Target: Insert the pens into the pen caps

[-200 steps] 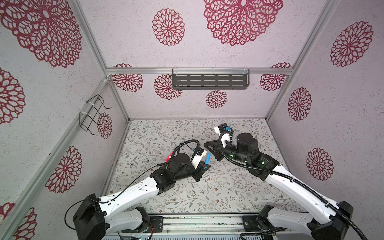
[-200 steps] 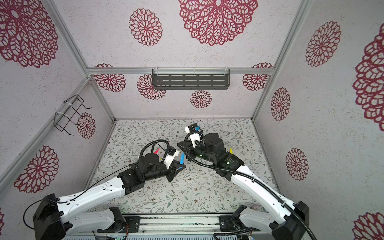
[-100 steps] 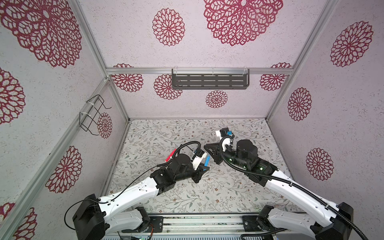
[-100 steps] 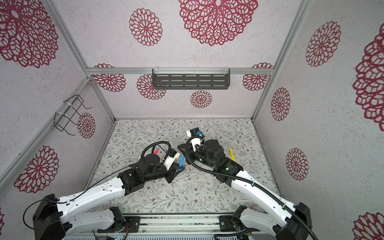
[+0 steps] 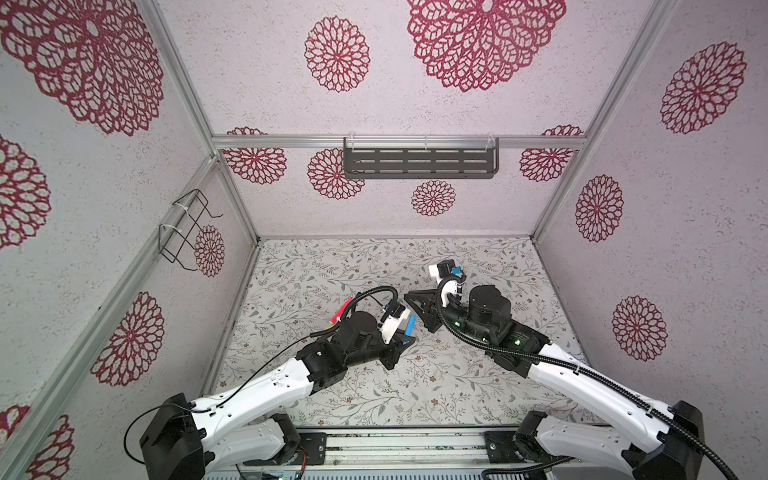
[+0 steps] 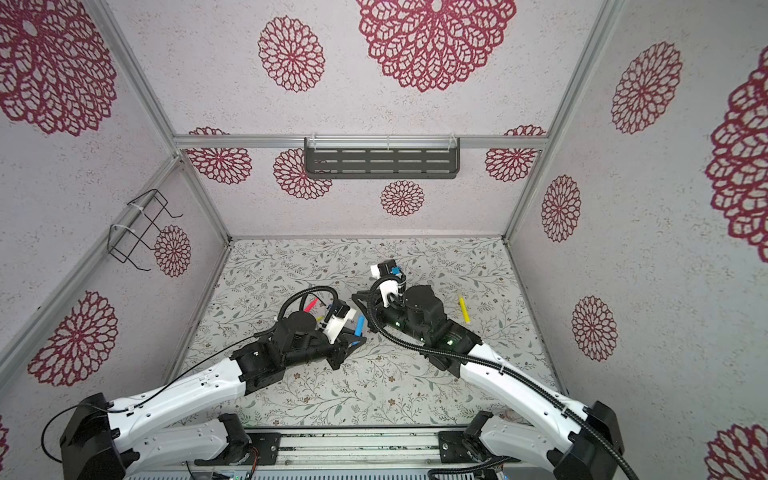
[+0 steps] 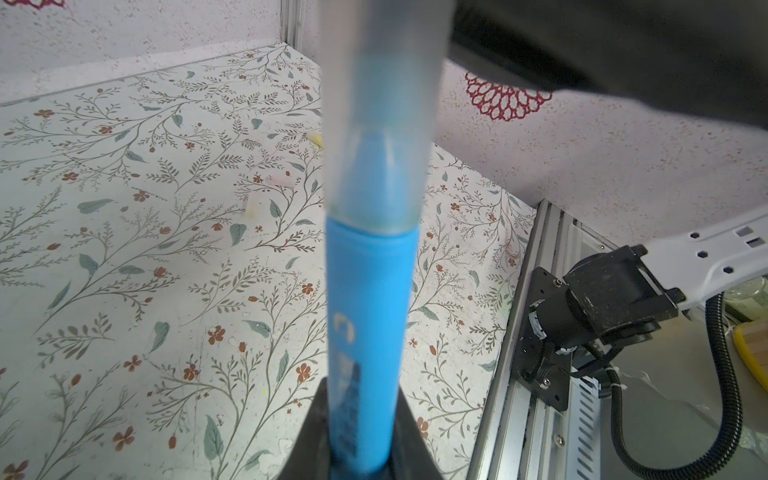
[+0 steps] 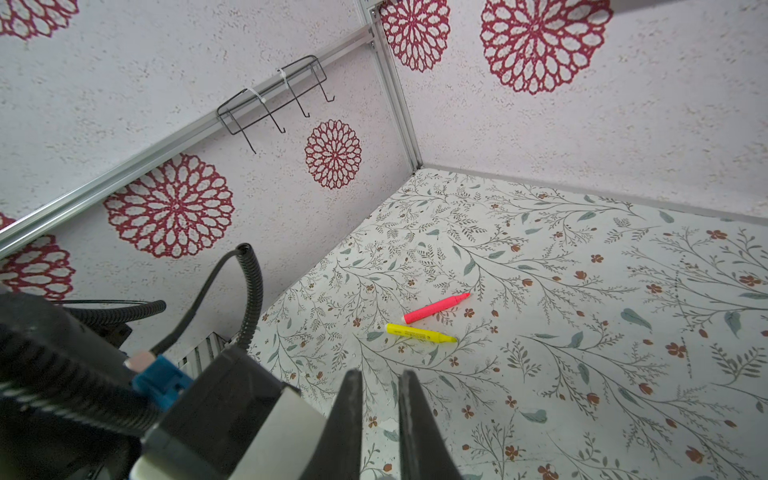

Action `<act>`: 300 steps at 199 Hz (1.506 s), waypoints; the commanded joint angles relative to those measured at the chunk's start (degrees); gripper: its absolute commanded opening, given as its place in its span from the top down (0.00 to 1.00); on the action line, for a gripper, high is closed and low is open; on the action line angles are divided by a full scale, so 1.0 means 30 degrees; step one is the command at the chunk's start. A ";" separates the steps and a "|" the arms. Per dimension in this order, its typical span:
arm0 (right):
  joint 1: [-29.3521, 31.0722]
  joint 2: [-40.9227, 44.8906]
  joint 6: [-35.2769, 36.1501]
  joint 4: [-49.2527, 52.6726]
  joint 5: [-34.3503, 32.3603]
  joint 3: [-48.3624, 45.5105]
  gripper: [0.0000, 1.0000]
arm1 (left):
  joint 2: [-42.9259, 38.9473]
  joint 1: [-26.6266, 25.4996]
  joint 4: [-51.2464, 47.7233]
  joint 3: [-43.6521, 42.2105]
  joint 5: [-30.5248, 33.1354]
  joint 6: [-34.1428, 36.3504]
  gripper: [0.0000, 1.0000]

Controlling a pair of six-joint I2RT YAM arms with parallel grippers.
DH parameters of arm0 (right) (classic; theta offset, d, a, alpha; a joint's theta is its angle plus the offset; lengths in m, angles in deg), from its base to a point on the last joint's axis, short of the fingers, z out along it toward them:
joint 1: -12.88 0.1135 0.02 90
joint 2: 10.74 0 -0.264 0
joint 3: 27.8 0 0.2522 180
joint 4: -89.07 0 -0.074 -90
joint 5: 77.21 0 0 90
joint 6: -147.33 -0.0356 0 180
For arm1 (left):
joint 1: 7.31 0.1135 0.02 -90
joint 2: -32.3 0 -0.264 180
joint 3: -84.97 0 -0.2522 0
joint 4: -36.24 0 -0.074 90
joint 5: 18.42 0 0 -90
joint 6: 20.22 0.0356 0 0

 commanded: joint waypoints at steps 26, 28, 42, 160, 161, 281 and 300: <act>0.1654 -0.1431 -0.0619 0.2691 0.1394 -0.1185 1.00 | -0.1310 0.0575 0.4957 0.0666 0.0979 -0.0330 1.00; 0.1678 -0.1491 -0.0642 0.2662 0.1395 -0.1159 1.00 | -0.1310 0.0572 0.4983 0.0643 0.0984 -0.0337 1.00; 0.1864 -0.1831 -0.0707 0.2539 0.1417 -0.1142 1.00 | -0.1358 0.0659 0.5024 0.0579 0.1009 -0.0393 1.00; 0.2924 -0.2473 -0.1220 0.2652 0.1124 -0.1724 1.00 | -0.2879 0.1506 0.5171 -0.0300 0.1188 -0.0706 1.00; 0.2935 -0.2481 -0.1228 0.2652 0.1128 -0.1740 1.00 | -0.2886 0.1522 0.5174 -0.0301 0.1189 -0.0718 1.00; 0.3824 -0.2549 -0.2019 0.2396 0.0954 -0.3186 1.00 | -0.3737 0.3059 0.5617 -0.0097 0.0374 -0.1400 1.00; 0.3933 -0.2558 -0.2071 0.2482 0.0875 -0.3315 1.00 | -0.3797 0.3179 0.5642 -0.0038 0.0401 -0.1456 1.00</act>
